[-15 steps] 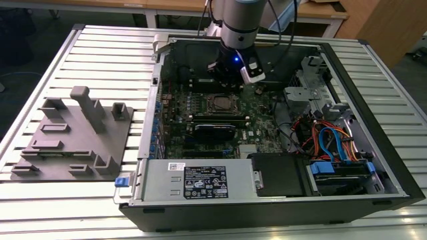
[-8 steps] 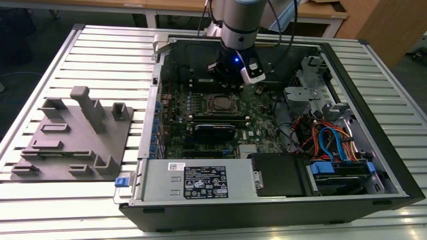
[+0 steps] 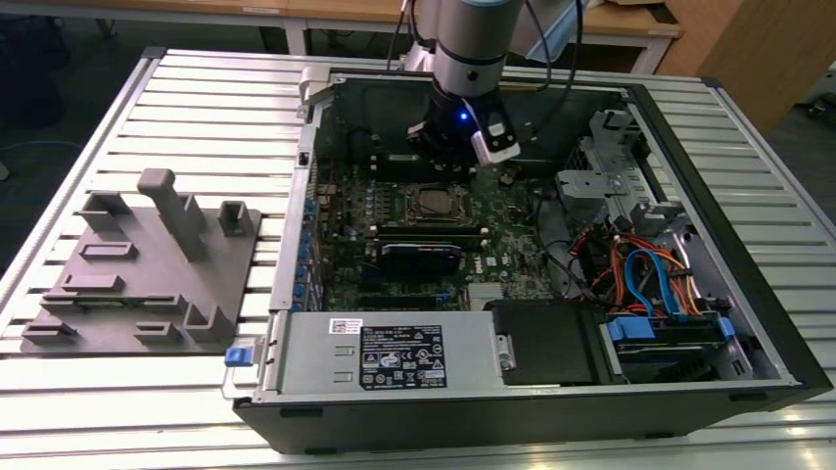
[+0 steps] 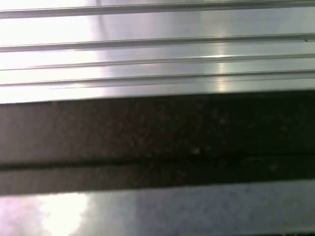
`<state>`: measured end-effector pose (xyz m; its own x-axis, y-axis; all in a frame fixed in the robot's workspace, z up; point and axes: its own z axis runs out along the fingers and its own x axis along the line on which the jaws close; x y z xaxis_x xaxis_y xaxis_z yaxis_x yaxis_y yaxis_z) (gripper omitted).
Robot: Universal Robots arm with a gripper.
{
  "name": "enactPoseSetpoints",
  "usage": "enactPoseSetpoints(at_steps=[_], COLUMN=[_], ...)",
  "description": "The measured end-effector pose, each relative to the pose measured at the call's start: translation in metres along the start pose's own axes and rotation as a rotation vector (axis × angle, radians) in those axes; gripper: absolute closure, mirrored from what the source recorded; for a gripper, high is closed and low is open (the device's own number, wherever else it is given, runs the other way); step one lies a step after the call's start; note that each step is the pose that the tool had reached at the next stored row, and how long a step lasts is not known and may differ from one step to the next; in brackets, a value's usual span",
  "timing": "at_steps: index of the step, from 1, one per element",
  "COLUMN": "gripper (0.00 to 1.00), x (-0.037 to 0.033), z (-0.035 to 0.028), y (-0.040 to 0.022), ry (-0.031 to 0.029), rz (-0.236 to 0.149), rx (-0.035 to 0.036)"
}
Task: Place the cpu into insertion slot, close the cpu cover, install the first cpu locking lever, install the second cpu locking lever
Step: 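Install the first cpu locking lever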
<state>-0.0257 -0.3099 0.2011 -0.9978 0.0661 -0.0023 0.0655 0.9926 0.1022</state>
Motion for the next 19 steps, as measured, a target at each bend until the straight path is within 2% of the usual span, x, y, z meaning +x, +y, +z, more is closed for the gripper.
enactPoseSetpoints(at_steps=[4,13,15,17,19], gripper=[0.89,0.89,0.89,0.89,0.89], x=[-0.0007,-0.0009,-0.0010,-0.0010,-0.0010], z=[0.0023,0.0009,0.0015,0.0023,0.0031], y=[-0.0003,-0.0002,-0.0017,-0.0023,-0.0024], ry=[0.0001,-0.0001,0.0000,-0.0001,-0.0002], rz=[0.000,0.000,0.000,0.000,0.000], rx=[0.0011,0.0007,0.0009,0.0039,0.0040])
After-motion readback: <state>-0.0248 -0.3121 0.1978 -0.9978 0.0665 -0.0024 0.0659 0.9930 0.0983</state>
